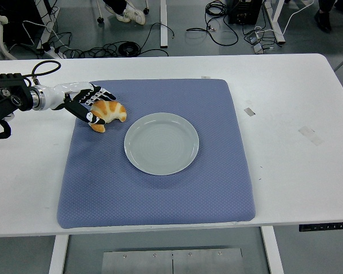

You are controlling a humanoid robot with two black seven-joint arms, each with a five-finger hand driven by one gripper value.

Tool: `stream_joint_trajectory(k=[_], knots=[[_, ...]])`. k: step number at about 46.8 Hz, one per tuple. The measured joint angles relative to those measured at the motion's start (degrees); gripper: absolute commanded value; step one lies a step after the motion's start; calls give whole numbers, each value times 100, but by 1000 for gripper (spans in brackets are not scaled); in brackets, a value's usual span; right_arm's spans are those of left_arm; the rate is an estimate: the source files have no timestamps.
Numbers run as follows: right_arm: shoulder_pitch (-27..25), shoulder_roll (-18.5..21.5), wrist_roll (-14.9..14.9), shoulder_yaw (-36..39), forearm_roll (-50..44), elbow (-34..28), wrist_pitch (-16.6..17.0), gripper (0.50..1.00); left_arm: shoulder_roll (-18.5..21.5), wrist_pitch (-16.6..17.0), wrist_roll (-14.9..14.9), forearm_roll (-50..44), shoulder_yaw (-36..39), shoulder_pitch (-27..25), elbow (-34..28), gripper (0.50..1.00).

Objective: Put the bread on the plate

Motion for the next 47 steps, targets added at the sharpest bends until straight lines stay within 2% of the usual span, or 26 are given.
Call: stream_joint_trajectory(k=[17,34,47], knots=[[3,0,0,0,0,3,-2,1000,2,-9,1,-1,0,-17,14,746],[-4,0,0,0,0,3,-1,1000,9,-54,0,-1,0,4,14,648],[-5,0,0,0,0,0,-1,1000,21,-90,-1,-40,-4,-24,11,639]])
